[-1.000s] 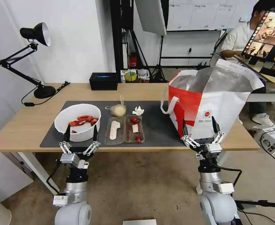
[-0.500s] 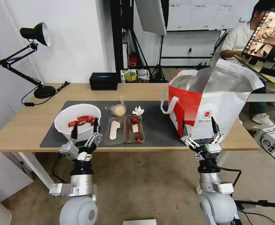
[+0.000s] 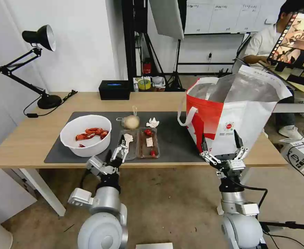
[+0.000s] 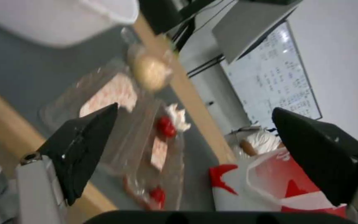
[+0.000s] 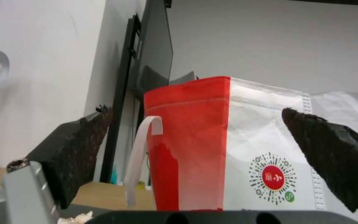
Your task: Pick up the trash from the table and place it into the takeout bag.
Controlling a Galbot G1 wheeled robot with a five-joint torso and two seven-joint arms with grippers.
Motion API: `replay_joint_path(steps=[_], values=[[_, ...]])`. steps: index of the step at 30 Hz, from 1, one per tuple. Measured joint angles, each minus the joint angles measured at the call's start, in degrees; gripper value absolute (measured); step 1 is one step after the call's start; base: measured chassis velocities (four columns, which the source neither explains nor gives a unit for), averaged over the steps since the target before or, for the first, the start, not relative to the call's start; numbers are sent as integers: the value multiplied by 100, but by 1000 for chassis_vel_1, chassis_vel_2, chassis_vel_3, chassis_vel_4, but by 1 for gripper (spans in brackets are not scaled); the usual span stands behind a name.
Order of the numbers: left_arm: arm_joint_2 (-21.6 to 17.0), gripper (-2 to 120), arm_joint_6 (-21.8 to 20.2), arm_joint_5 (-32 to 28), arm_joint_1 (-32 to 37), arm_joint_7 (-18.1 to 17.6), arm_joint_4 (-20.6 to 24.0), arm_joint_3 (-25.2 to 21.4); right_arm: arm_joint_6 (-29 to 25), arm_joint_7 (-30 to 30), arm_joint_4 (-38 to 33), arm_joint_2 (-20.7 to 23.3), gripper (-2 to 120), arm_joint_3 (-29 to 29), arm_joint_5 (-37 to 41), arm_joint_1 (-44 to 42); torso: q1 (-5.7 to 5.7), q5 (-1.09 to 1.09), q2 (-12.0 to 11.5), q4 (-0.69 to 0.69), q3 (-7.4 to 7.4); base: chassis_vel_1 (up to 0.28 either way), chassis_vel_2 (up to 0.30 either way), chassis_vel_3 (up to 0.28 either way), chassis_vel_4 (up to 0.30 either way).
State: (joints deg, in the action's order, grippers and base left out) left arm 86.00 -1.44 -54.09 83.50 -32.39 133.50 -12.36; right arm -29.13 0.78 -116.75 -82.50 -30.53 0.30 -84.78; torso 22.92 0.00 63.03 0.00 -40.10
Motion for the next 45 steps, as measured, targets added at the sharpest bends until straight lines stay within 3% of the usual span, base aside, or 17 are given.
replay_joint_path(steps=[3,10,21,45], values=[[77,100,-303,-553,-129,-581,63,29,0,0,-8,5,100,-10,-5,-27,0,0,0,0,0,0,0,0,0],[180,100,-509,-1180,-285,-970,85,74,-1,-1,-44,15,100,-47,-17,-81,0,0,0,0,0,0,0,0,0],[281,100,-549,-1488,-652,-1237,-216,114,-5,-5,-89,35,100,-129,-18,-121,0,0,0,0,-1,0,0,0,0],[392,100,-583,-1461,-1252,-1681,-839,80,-5,-28,-33,-4,100,-219,5,-81,0,0,0,0,0,0,0,0,0]])
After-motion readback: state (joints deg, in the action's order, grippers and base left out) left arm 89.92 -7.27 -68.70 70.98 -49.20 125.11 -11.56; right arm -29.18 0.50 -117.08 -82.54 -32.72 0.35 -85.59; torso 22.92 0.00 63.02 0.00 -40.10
